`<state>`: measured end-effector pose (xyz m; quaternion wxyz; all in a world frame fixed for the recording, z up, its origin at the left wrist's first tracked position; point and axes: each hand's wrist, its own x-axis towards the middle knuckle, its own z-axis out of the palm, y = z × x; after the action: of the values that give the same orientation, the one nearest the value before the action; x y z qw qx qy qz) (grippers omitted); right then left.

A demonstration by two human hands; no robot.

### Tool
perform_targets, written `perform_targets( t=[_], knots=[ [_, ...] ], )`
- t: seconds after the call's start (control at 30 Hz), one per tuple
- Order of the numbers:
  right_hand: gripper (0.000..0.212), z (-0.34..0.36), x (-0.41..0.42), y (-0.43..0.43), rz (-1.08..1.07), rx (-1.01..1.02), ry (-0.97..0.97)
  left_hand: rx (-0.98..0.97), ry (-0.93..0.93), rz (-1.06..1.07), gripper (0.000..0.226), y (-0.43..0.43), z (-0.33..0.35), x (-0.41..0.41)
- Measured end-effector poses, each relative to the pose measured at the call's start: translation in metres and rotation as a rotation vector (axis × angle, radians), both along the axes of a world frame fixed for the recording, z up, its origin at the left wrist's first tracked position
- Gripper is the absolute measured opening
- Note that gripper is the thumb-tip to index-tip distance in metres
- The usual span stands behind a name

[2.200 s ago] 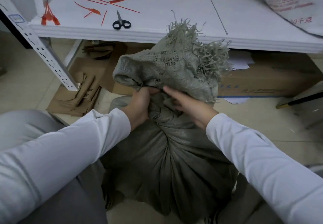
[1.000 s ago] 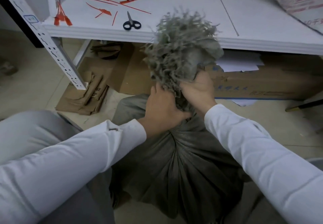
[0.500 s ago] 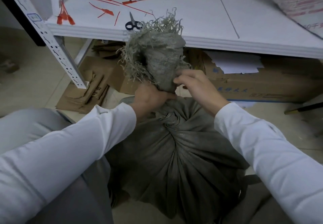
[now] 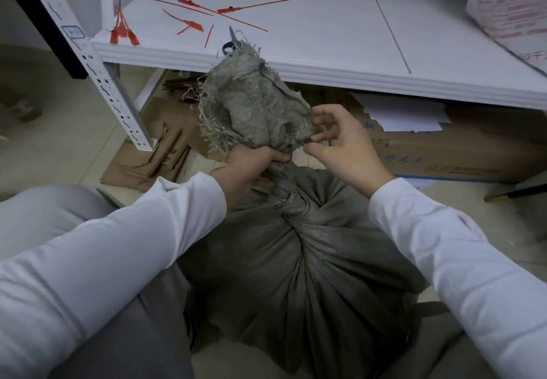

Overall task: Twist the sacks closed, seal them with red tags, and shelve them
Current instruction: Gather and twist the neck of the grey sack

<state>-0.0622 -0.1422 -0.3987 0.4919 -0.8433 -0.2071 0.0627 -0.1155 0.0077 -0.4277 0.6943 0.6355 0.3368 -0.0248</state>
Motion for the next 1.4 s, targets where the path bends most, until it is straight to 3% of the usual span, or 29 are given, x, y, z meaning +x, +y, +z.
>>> perform_targets(
  t=[0.1,0.23,0.37,0.43,0.57,0.77,1.0,1.17,1.3,1.4],
  knots=[
    [0.058,-0.001,-0.004,0.005,0.048,-0.093,-0.067,-0.022,0.006,0.032,0.031,0.003,0.003,-0.003],
    [0.068,-0.011,-0.015,0.02,0.223,-0.192,-0.139,-0.006,0.009,0.044,0.044,0.008,0.002,-0.003],
    [0.065,-0.023,-0.007,0.041,0.246,-0.235,-0.177,-0.025,0.02,0.024,0.023,0.015,0.003,-0.004],
    [0.063,-0.022,0.002,0.048,0.269,-0.255,-0.154,-0.064,0.036,-0.015,0.01,0.021,0.006,-0.006],
    [0.065,-0.016,0.017,0.05,0.378,-0.253,-0.023,-0.129,0.058,-0.075,0.017,0.031,0.005,-0.008],
    [0.115,-0.009,0.02,0.046,0.388,-0.333,0.071,-0.052,-0.032,-0.226,0.029,0.034,0.007,-0.009],
    [0.084,0.005,0.01,0.045,0.344,-0.487,-0.001,0.132,-0.105,-0.345,0.027,0.031,0.012,-0.015],
    [0.074,0.017,0.007,0.038,0.351,-0.444,0.201,0.243,-0.141,-0.448,0.047,0.037,0.005,-0.016],
    [0.066,0.017,0.008,0.038,0.266,-0.43,0.118,0.492,-0.187,-0.576,0.063,0.043,0.004,-0.01],
    [0.041,0.005,0.0,0.043,0.17,-0.436,-0.006,0.662,-0.161,-0.623,0.071,0.05,0.004,-0.008]
  ],
)
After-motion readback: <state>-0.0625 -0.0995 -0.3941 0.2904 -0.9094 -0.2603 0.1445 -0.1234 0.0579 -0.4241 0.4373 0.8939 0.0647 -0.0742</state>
